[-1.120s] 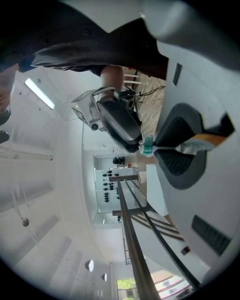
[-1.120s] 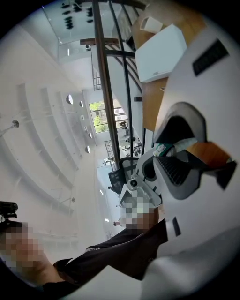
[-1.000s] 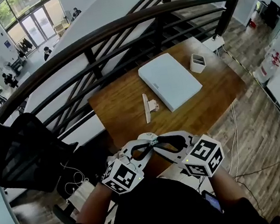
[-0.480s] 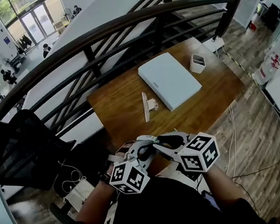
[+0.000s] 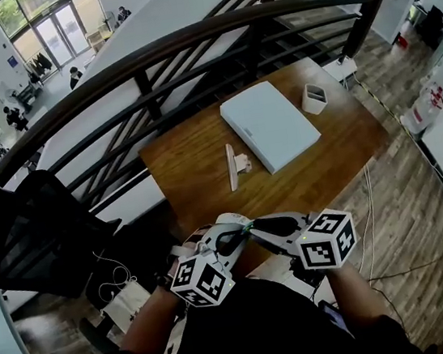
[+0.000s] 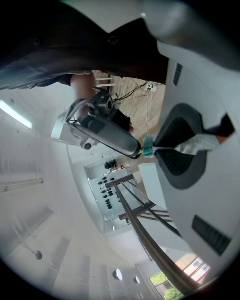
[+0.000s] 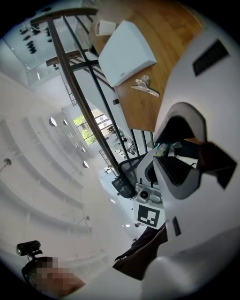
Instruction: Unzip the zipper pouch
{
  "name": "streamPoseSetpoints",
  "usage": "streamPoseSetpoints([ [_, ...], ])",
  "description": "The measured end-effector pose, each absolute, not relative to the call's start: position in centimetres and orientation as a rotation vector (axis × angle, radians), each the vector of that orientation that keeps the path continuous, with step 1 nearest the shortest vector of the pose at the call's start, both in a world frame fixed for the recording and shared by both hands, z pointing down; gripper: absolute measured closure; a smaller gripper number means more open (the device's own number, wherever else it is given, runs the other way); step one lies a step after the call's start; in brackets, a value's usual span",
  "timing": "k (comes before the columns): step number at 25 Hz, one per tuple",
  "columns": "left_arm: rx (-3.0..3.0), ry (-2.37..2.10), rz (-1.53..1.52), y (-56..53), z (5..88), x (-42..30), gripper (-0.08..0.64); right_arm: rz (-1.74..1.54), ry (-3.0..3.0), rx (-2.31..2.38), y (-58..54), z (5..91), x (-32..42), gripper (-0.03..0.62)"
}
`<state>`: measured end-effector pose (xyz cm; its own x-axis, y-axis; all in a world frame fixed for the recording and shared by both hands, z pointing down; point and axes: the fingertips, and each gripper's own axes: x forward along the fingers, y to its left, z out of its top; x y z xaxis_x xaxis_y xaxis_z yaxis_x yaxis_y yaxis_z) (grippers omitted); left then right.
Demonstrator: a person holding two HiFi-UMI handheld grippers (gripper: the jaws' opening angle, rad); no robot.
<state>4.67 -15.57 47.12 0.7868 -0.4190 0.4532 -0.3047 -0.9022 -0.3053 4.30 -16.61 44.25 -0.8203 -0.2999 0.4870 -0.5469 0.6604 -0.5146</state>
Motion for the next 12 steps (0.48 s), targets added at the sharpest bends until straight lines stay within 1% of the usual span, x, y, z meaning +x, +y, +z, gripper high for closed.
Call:
streamPoseSetpoints([
  [1, -2.765, 0.571, -0.775, -15.55, 47.12, 4.62, 0.541, 0.948, -2.519, 0.681, -16.62, 44.16, 4.51, 0.531],
  [2, -2.771, 0.577, -0.771, -15.56, 47.08, 4.56, 0.541, 0.943, -2.517, 0.693, -16.62, 44.12, 4.73, 0.571],
  [3, -2.778, 0.581, -0.768, -15.55, 46.98, 4.50, 0.541, 0.940, -2.516, 0.698, -16.58, 44.09, 4.90, 0.579],
  [12, -2.763, 0.581, -0.777, -15.19, 46.82, 4.31, 0.541, 0.998, -2.524, 0.714, -16.22, 44.41, 5.34, 0.591],
])
